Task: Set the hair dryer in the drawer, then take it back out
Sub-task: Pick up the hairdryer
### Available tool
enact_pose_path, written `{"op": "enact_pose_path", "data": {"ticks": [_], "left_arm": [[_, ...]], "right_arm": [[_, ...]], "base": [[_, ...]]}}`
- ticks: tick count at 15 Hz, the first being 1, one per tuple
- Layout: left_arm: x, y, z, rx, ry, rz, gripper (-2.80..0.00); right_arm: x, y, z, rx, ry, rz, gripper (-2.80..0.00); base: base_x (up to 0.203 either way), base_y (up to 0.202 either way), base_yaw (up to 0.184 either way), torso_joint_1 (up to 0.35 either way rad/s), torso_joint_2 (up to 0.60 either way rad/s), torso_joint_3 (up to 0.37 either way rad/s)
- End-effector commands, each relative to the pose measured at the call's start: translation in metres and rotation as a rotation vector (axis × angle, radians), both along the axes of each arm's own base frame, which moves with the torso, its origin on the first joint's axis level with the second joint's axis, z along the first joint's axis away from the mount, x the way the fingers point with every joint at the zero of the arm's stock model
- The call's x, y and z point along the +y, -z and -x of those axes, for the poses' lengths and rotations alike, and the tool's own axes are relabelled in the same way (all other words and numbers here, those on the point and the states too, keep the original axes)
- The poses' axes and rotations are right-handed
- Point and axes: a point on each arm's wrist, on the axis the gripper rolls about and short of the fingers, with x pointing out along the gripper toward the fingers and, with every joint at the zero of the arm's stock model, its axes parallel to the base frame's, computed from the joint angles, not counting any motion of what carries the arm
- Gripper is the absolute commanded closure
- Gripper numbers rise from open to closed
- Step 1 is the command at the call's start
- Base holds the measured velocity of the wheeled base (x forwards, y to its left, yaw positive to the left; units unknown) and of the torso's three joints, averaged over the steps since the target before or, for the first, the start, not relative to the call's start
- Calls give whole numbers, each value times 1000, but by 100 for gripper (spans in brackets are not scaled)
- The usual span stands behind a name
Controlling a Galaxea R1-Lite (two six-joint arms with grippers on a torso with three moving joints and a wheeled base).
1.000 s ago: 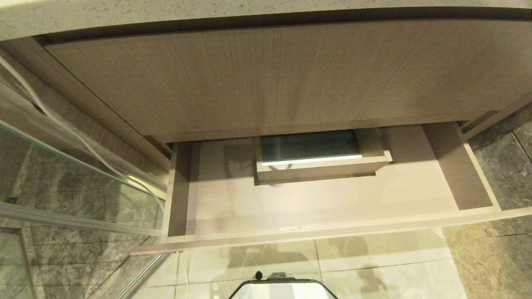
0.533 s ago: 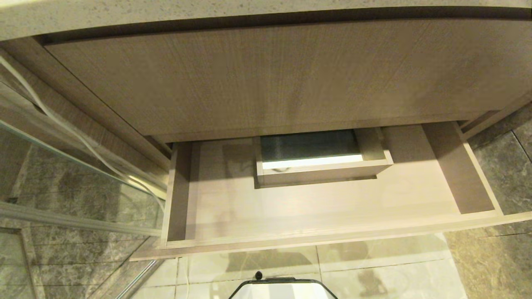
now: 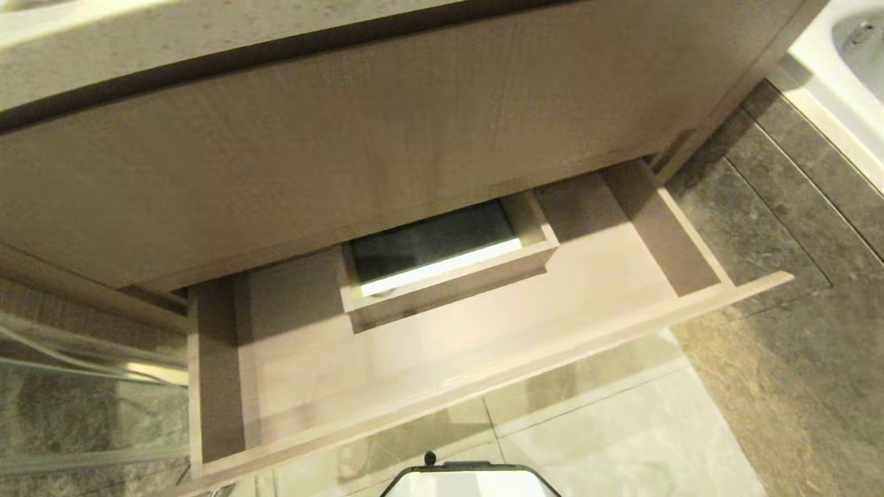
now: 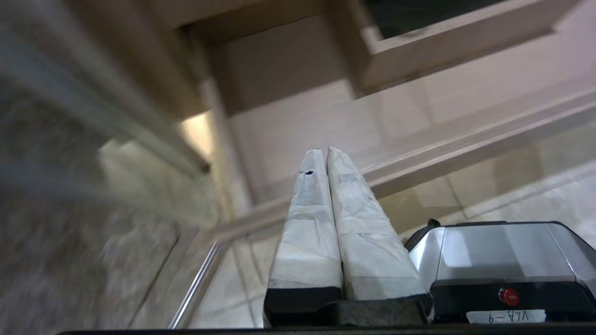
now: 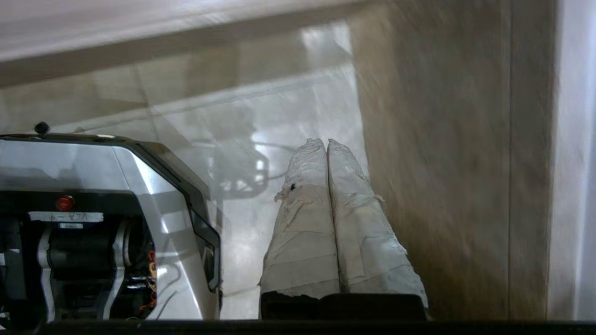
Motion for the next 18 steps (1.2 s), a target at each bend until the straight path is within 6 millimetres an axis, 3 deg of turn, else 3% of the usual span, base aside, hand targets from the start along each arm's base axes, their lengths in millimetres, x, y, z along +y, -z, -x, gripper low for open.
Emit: {"op": "enact_pose_path", "data": {"ticks": [1,13,18], "left_arm": [[0,0,0,-1,0,0,0],[0,0,0,1,0,0,0],[0,0,0,-2,0,0,0]], "right_arm": [[0,0,0,5,-3,6,0],[0,1,0,-9,-13,31,0],[0,1,0,-9,-15,32,0]], "base": [[1,6,-156,-2,-2,6],[0,1,-18,0,1,0],[-2,-6,157,2,2,3]]}}
